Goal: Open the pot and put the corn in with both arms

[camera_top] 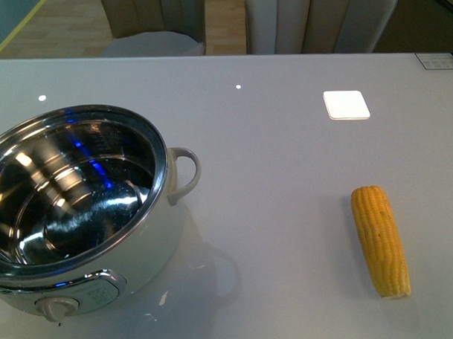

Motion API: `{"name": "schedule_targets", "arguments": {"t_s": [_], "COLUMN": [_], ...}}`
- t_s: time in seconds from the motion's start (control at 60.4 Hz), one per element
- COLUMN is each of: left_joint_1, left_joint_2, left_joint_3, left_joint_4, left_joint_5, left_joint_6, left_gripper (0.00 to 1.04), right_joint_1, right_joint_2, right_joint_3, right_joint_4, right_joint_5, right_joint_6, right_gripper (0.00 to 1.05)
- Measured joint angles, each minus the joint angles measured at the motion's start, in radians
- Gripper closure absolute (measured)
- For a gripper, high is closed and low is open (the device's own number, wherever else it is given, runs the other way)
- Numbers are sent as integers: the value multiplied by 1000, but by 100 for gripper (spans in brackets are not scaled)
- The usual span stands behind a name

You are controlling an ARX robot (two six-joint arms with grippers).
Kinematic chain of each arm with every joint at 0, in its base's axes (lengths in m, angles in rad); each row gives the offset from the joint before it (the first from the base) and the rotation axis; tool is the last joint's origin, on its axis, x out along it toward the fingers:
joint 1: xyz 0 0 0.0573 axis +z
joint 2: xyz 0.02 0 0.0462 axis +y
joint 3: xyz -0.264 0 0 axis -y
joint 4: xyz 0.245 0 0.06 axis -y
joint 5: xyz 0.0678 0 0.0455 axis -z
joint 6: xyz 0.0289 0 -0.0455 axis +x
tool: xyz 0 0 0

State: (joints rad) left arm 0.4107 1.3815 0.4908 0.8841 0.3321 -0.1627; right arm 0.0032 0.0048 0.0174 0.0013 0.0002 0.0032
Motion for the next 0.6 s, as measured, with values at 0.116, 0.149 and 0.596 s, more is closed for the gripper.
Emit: {"name": "schedule_targets", "arguments": {"t_s": [0.116,0.149,0.596], "left_joint_1": [-45,-63,-242], "left_joint_2": [-66,-89,-420], "left_joint_3": [-96,-124,-364], "left_joint_4": [31,31,-63], "left_joint_5": [17,5,-175], "left_joint_6": [103,115,151], "left_gripper": [32,38,101], "right_joint_1": [0,0,0], "right_joint_2": [0,0,0], "right_joint_3": [0,0,0], "right_joint_4": [0,0,0], "right_joint_5": [2,1,0], "right_joint_6": [0,0,0], "right_gripper": [9,9,9]}}
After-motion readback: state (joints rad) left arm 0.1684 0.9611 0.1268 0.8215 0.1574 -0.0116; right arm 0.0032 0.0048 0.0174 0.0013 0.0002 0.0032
